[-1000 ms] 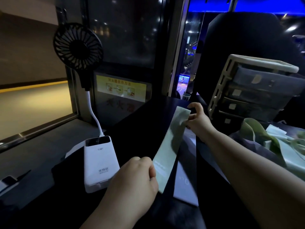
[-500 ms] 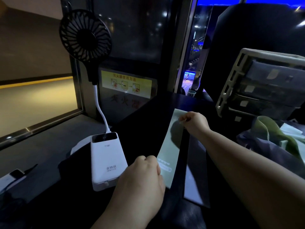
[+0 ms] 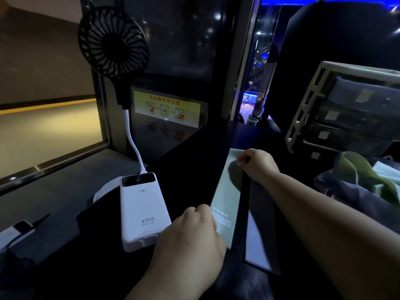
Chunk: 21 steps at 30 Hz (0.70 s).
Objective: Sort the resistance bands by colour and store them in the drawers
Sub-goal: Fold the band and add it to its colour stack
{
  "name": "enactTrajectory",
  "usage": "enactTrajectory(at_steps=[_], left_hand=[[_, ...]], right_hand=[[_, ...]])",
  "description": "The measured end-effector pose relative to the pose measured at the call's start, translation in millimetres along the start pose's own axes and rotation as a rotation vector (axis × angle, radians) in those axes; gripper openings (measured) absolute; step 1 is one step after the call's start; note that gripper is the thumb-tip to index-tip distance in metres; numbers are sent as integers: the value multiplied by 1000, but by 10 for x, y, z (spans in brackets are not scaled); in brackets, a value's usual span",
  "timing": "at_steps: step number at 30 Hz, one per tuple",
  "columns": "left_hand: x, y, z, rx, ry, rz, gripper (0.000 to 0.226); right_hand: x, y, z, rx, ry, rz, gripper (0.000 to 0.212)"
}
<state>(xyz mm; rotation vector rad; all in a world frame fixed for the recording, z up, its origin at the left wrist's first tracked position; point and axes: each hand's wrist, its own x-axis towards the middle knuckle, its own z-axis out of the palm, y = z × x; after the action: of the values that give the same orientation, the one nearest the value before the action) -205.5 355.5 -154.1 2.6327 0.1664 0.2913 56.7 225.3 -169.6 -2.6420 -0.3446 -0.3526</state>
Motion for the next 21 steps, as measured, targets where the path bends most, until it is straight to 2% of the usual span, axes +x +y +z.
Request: enactTrajectory(at_steps=[15,21], left_hand=[[16,6,-19,8,-41,1,6],[14,8,14,88,-40,27,8]], right_hand=[[-29,16,-38,-15,-26,-26,12],[-56,20,-26,-81,-60,46,19]])
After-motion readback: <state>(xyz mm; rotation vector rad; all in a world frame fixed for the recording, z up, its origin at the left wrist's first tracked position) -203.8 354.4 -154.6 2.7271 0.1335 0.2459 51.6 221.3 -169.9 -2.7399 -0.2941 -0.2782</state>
